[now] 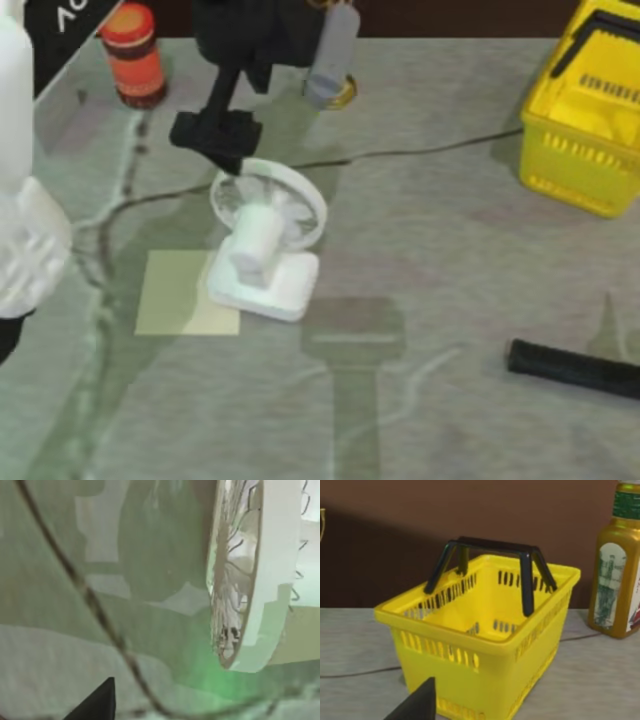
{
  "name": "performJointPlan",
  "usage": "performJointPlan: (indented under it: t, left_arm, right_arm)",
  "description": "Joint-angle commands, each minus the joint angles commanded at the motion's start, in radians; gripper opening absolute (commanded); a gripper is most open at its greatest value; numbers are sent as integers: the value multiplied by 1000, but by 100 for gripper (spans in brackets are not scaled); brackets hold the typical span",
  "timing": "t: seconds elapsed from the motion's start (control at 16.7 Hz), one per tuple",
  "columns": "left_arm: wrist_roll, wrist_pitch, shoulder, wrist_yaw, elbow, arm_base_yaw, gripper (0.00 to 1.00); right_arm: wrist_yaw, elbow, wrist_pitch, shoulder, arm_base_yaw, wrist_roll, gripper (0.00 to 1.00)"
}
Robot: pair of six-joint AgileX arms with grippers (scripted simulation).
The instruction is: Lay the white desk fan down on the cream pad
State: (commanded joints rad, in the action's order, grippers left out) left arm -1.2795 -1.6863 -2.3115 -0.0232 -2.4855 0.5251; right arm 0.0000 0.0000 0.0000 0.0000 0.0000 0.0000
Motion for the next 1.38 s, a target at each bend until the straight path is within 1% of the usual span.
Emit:
performJointPlan:
  t: [0.18, 0.6, 0.72, 1.08, 1.38]
  left_arm:
    - [-37, -51, -75, -3, -65, 14, 100]
    - [-40, -39, -74, -3, -50, 11, 100]
    - [-41, 6, -58, -3, 8, 12, 100]
    - [-43, 196, 11, -4, 277, 10, 100]
    - [-44, 225, 19, -4, 310, 9, 100]
  right_arm:
    - [0, 0, 0, 0, 0, 0, 100]
    - [0, 0, 0, 0, 0, 0, 100]
    - [0, 0, 0, 0, 0, 0, 100]
    - [0, 0, 0, 0, 0, 0, 100]
    - [0, 0, 0, 0, 0, 0, 100]
